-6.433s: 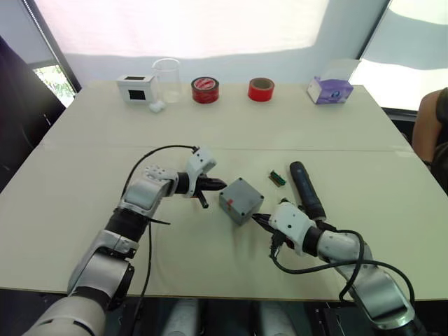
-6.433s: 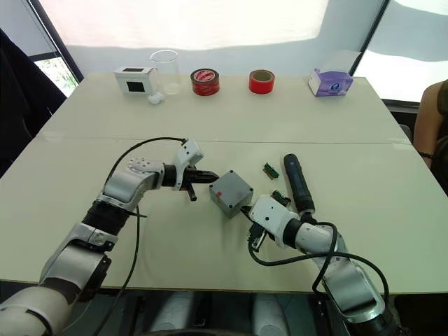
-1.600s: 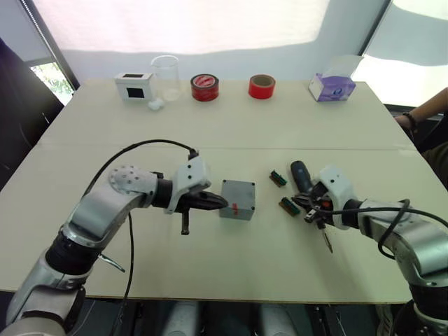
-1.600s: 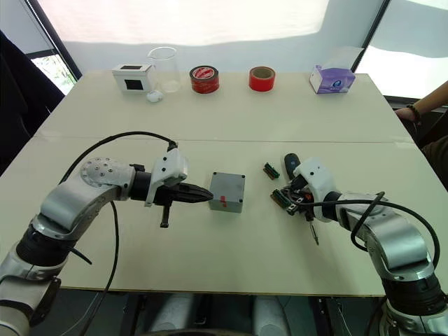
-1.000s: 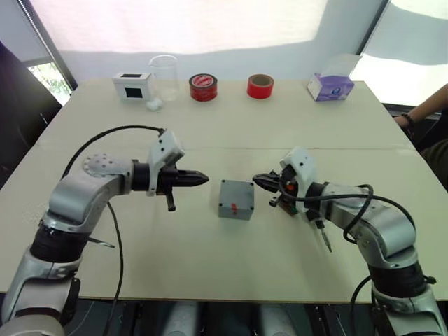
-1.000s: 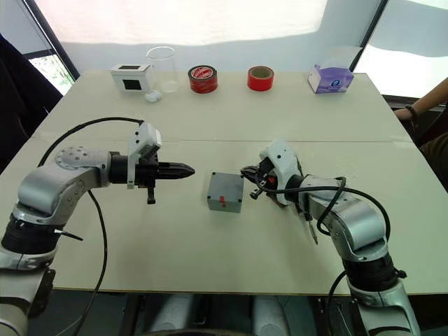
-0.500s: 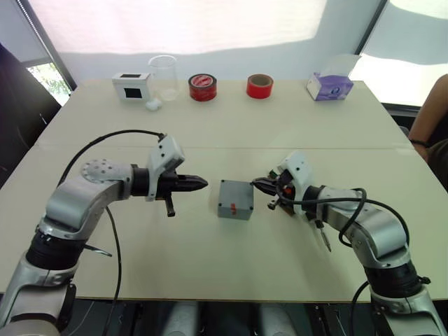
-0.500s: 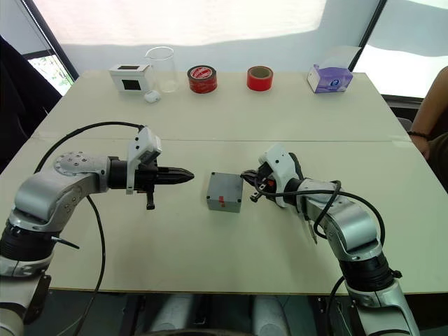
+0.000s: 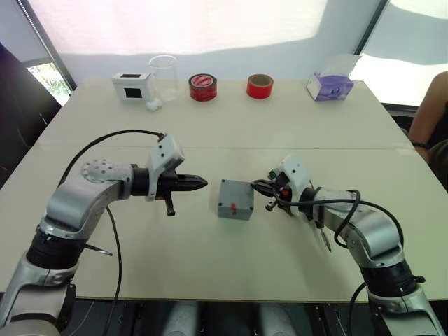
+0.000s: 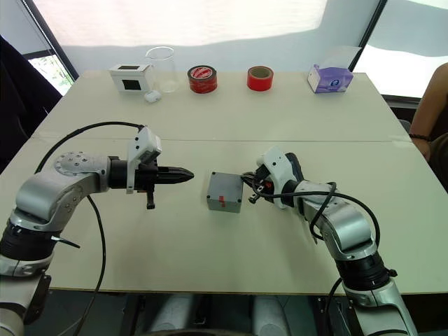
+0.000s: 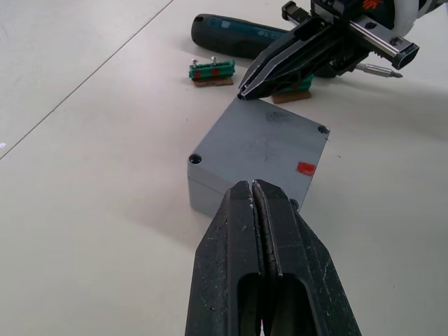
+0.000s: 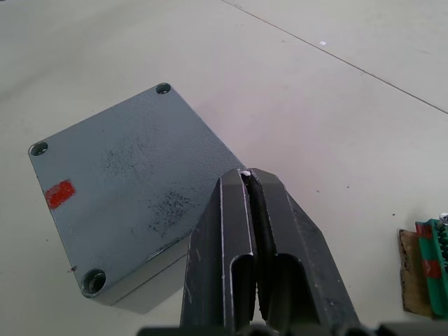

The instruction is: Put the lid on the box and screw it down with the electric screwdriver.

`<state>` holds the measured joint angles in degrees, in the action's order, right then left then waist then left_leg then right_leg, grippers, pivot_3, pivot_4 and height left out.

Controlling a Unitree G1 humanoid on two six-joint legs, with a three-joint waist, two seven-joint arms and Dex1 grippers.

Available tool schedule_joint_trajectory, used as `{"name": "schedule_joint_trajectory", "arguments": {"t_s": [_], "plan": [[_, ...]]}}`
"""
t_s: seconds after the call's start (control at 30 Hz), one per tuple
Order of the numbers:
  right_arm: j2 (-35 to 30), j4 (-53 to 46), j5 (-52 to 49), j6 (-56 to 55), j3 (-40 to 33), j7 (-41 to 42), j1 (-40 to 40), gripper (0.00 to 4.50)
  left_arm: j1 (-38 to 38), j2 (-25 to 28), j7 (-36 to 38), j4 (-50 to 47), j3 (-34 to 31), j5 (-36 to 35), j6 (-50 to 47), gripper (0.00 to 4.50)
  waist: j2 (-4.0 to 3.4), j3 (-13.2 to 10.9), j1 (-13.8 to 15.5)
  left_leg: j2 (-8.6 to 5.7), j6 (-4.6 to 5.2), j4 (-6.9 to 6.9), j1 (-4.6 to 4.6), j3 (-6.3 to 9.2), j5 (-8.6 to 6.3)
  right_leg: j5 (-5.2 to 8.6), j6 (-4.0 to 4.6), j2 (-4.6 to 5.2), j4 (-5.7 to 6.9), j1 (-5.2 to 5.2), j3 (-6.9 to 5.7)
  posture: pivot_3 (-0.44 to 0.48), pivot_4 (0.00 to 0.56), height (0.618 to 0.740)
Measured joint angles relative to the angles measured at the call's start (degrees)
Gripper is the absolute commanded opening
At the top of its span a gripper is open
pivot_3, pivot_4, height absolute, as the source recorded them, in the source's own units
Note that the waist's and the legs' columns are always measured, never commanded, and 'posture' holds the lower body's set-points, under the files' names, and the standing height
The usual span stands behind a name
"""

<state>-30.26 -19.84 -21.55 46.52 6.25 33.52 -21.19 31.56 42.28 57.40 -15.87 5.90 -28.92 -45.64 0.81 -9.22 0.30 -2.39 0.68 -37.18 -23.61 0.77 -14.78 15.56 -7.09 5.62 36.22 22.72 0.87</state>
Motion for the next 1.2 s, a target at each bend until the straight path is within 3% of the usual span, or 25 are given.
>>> {"name": "schedule_joint_trajectory", "arguments": {"t_s": [0.27,0.4,0.53,0.57,0.6,0.73,0.93,1.07,1.2], "plan": [[-0.1,0.5,0.1,0.6,-0.1,0.1,-0.7,3.84,-0.4,-0.1,-0.1,0.0,0.0,0.0,0.0,0.00,0.00,0.0,0.0,0.00,0.00,0.00,0.00,0.00,0.00,0.00,0.00,0.00,0.00,0.00,0.00,0.000,0.150,0.740],[-0.5,0.4,-0.6,1.9,-1.4,0.3,-1.4,3.84,-0.4,-0.6,-0.1,0.0,0.0,0.0,0.1,0.00,0.00,0.0,0.1,0.00,0.00,0.00,0.00,0.00,0.00,0.00,0.00,0.00,0.00,0.00,0.00,0.000,0.150,0.740],[-0.9,-0.7,-4.5,7.9,-7.6,-1.2,-3.6,3.84,-0.4,-1.4,-0.1,-0.1,0.0,-0.6,-0.1,0.00,-0.03,0.0,0.1,0.00,0.00,0.00,0.00,0.00,0.00,0.00,0.00,0.04,0.00,0.00,0.01,0.000,0.150,0.740],[-3.0,-0.7,-5.4,10.4,-10.1,-1.6,-5.2,4.34,-0.3,-1.6,0.0,-0.5,0.0,-1.1,-0.3,0.00,-0.06,0.0,0.2,-0.01,0.00,-0.01,0.00,0.00,0.00,-0.01,0.01,0.05,0.00,0.00,0.01,0.000,0.150,0.740],[-5.3,-0.7,-5.9,12.3,-12.6,-1.7,-6.5,4.48,-0.4,-1.6,0.0,-1.1,0.0,-1.6,-0.5,0.00,-0.07,0.0,0.4,-0.02,0.00,0.00,0.00,0.00,0.00,0.00,0.01,0.08,-0.01,-0.01,0.00,0.000,0.150,0.740],[-12.4,0.3,-7.9,20.6,-15.5,-1.1,-9.5,4.49,-0.3,-1.5,0.4,-3.7,0.2,-2.6,-1.3,0.00,-0.11,-0.1,0.3,-0.02,0.00,0.05,-0.01,-0.01,0.00,0.00,0.02,0.22,-0.05,0.00,0.05,0.000,0.150,0.740],[-23.3,9.9,-8.6,39.3,-7.1,0.8,-18.0,4.49,0.0,-2.8,0.8,-5.2,2.4,-2.9,-1.0,0.00,-0.15,-0.1,0.0,-0.01,0.01,0.06,-0.02,-0.05,-0.01,0.09,0.21,0.28,-0.08,0.02,0.07,0.000,0.150,0.740],[-27.3,13.1,-11.9,41.8,-1.0,8.0,-19.7,4.49,0.3,-4.9,-0.6,-5.1,3.2,-2.5,-0.2,0.00,-0.15,-0.1,0.0,-0.01,0.04,0.05,-0.07,-0.06,-0.02,0.01,0.04,0.27,-0.12,0.03,0.06,0.000,0.150,0.740],[-27.5,16.2,-12.4,42.7,2.7,10.3,-20.7,4.49,-0.7,-5.1,-0.9,-6.1,3.2,-3.9,-1.1,0.00,-0.15,-0.1,-0.2,-0.01,0.04,0.04,-0.08,-0.08,-0.02,0.00,0.04,0.27,-0.11,0.05,0.08,0.000,0.150,0.740]]}}
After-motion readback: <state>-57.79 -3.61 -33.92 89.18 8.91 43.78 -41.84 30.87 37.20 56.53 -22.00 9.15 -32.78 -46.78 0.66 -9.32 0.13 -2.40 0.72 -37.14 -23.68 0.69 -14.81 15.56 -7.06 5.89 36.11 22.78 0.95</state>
